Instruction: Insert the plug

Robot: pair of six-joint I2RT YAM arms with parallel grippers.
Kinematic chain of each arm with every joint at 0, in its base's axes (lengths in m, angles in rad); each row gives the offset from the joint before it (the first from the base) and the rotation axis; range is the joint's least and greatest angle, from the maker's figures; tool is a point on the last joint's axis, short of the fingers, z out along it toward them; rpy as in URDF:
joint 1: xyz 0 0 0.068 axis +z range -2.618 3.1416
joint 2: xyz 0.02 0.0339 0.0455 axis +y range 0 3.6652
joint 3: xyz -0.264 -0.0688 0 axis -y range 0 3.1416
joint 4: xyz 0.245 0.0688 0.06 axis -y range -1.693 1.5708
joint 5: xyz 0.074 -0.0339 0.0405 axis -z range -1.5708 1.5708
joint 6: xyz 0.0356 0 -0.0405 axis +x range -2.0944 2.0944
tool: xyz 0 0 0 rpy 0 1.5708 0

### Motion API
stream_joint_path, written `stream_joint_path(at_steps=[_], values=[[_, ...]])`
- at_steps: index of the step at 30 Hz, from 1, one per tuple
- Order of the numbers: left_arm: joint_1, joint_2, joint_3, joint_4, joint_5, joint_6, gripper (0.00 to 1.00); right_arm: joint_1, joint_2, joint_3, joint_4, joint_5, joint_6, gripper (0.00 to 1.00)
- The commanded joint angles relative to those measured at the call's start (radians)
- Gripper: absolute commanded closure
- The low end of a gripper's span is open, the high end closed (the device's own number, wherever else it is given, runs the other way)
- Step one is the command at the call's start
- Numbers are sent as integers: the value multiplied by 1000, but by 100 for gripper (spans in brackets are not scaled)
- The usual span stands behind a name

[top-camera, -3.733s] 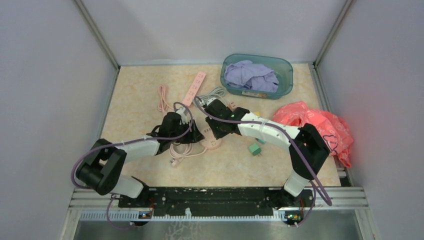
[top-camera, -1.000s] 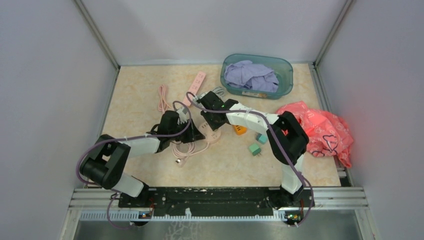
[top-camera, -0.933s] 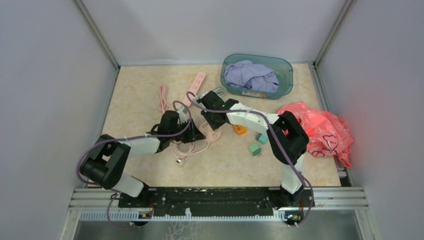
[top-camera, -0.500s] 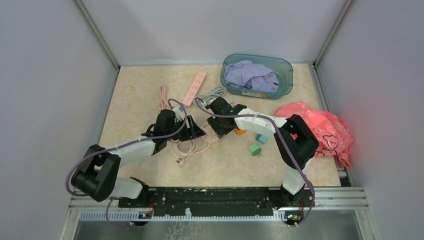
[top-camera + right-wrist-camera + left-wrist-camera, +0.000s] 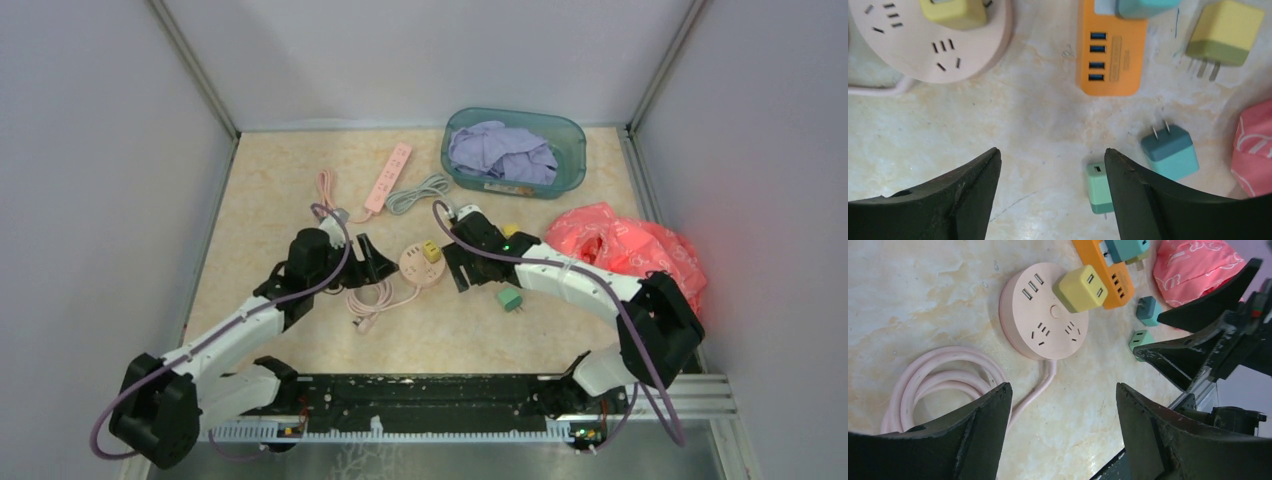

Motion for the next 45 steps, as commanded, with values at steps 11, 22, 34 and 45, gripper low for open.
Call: stream_joint_path(at_steps=[11, 22, 34, 45], values=[[-2, -209, -53, -160, -60, 22, 14, -110, -155, -186, 5, 41, 159, 19], [-7, -174, -61, -136, -18, 7, 11, -162, -101, -233, 49, -20, 156, 21], [-31, -125, -76, -68, 8, -18, 10, -162, -24, -212, 37, -85, 138, 37], [-85, -76, -65, -19, -3, -34, 11, -160, 9, -201, 10, -107, 129, 47]])
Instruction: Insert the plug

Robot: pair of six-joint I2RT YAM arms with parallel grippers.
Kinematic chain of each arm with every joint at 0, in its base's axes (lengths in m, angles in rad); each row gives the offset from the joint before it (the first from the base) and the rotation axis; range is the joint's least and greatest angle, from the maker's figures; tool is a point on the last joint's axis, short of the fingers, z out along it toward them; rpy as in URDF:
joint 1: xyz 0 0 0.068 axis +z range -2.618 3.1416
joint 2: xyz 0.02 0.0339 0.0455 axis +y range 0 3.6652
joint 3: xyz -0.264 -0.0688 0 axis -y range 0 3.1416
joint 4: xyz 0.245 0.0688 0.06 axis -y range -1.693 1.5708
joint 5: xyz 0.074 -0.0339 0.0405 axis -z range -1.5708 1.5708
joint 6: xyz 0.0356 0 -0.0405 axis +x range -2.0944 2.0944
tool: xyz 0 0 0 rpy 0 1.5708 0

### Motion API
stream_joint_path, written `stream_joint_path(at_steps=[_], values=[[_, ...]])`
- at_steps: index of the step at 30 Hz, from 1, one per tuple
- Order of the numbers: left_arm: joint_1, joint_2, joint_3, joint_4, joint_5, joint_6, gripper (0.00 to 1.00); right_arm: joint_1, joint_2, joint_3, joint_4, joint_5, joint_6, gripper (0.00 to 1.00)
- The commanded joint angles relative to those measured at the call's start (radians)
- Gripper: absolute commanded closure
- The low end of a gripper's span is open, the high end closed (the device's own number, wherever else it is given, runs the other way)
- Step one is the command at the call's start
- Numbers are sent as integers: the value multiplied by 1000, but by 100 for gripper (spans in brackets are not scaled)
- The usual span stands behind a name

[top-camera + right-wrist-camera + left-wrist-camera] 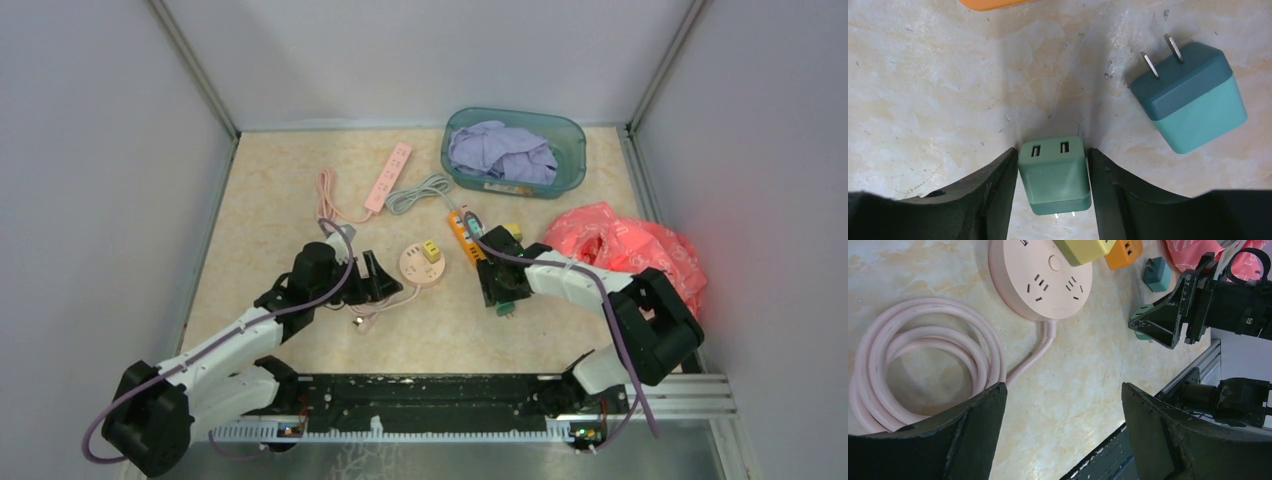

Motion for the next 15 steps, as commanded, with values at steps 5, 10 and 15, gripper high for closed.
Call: stream_joint_path(at_steps=[5, 10, 15], values=[[-59, 16, 7, 63, -21, -22, 11, 0, -4, 39, 11, -17, 19, 59], [-118, 21, 16, 82, -65, -36, 11, 42, -36, 64, 32, -5, 60, 63], [-197, 26, 22, 116, -144, -43, 10, 96, -83, 74, 90, 9, 128, 65]])
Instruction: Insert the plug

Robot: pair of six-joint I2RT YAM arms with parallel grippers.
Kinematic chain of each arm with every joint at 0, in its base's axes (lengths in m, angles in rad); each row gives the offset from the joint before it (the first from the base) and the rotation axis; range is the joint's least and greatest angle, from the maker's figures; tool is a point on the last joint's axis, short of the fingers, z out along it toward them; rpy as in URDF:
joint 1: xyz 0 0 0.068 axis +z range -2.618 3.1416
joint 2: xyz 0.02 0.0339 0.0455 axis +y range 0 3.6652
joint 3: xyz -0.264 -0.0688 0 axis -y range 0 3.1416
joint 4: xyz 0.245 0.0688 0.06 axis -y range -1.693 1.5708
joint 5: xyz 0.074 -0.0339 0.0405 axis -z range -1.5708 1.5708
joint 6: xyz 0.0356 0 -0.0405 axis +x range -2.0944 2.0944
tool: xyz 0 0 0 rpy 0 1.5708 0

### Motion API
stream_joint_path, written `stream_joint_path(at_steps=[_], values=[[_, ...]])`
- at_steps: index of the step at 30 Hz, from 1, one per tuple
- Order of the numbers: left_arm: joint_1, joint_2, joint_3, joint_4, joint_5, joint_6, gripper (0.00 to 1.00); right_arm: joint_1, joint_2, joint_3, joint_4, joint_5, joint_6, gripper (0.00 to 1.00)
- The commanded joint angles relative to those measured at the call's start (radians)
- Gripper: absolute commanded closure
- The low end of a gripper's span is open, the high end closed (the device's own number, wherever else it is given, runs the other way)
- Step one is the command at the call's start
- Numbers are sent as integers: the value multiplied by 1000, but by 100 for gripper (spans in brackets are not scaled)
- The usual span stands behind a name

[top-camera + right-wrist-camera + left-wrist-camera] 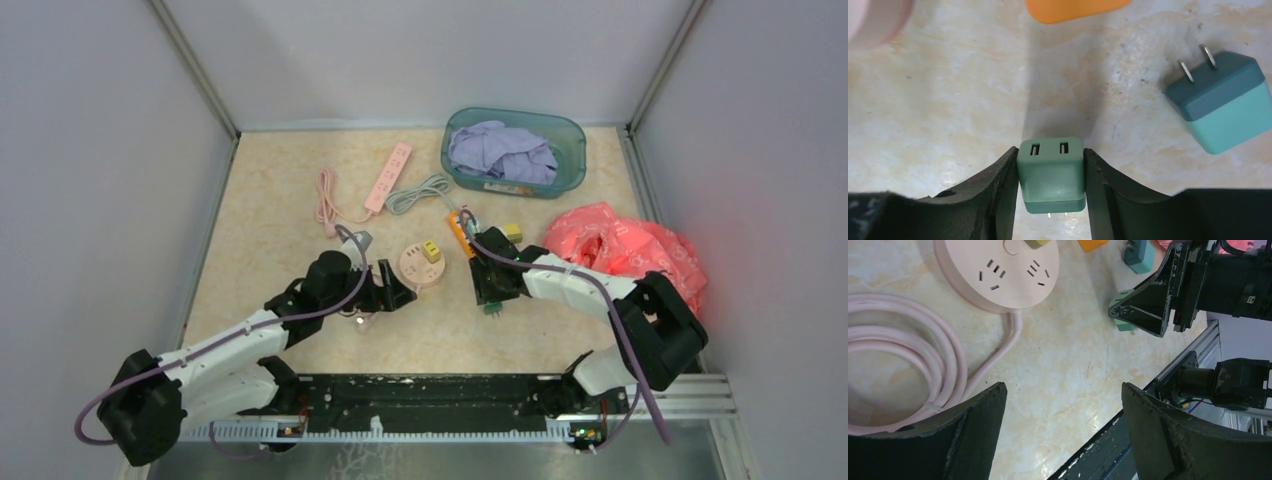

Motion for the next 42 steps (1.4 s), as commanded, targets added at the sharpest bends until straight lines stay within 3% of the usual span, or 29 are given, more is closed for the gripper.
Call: stream_joint_path(at_steps=[1, 14, 27, 42], values=[[-63, 4, 22, 68, -87, -15, 11, 53, -79, 58, 87, 15, 86, 65], [-187, -48, -54, 271, -242, -28, 11, 139, -210, 56, 301, 22, 226, 69], [-258, 24, -63, 497, -336, 39, 14, 161, -262, -9, 514, -11, 339, 70], [-264, 157, -39, 687, -409, 86, 39, 178, -273, -70, 652, -50, 423, 71]])
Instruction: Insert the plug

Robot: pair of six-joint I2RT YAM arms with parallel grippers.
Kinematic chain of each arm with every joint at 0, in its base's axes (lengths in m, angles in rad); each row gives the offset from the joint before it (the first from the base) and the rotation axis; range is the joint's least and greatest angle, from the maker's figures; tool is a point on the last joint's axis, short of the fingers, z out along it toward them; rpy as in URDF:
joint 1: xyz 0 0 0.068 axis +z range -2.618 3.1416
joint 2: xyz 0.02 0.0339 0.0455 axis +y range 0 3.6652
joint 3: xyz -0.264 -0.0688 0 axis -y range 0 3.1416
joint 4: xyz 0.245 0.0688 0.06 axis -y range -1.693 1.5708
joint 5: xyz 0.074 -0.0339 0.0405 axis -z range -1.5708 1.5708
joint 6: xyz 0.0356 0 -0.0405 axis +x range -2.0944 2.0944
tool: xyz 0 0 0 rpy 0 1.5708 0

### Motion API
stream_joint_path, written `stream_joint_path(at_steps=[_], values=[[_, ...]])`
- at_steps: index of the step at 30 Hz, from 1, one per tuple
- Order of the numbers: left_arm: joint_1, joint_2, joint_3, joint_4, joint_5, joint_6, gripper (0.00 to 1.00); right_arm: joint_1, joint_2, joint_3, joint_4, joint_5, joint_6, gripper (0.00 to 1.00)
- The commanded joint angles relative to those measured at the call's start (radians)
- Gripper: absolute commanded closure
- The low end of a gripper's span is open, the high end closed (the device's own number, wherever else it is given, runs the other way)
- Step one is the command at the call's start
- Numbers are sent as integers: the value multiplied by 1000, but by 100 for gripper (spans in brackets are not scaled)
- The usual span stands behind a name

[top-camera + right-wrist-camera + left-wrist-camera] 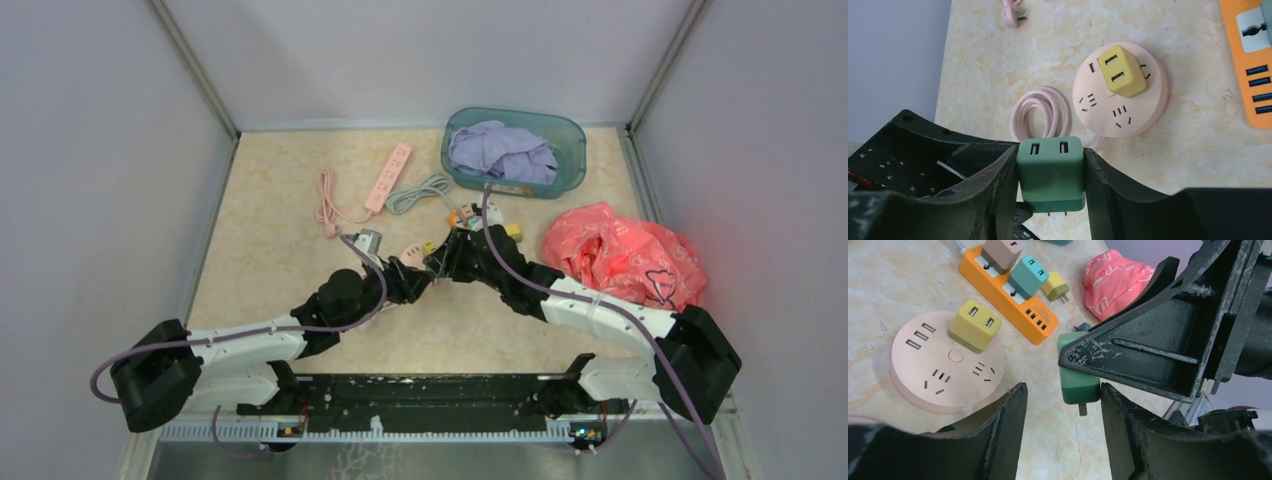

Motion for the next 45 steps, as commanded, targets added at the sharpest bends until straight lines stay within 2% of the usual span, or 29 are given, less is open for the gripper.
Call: stream_joint_path(at_steps=[1, 4, 8, 16, 22, 28, 32, 39, 42, 45], values=[[-9, 33, 30, 113, -25, 28, 40, 13, -41, -11, 115, -17, 39, 71], [-9, 53, 34, 135, -26, 27, 45, 16, -39, -22, 135, -23, 49, 71], [-9, 72, 34, 148, -22, 17, 55, 19, -41, -32, 153, -30, 59, 71], [-8, 67, 23, 152, 19, 5, 83, 18, -55, -76, 225, -40, 80, 70], [-8, 25, 4, 127, -4, 30, 100, 19, -69, -92, 251, -40, 75, 57], [3, -28, -19, 97, -10, 94, 100, 14, -98, -91, 249, -43, 13, 37], [35, -69, -26, 63, 46, 140, 100, -14, -114, -76, 241, -122, -72, 31], [144, -152, -60, 47, 221, 215, 100, -82, -160, -78, 265, -356, -238, 24], [209, -180, -71, 46, 342, 238, 100, -91, -187, -69, 227, -400, -315, 15], [247, -199, -74, 40, 451, 271, 100, -124, -208, -71, 224, -514, -389, 13]])
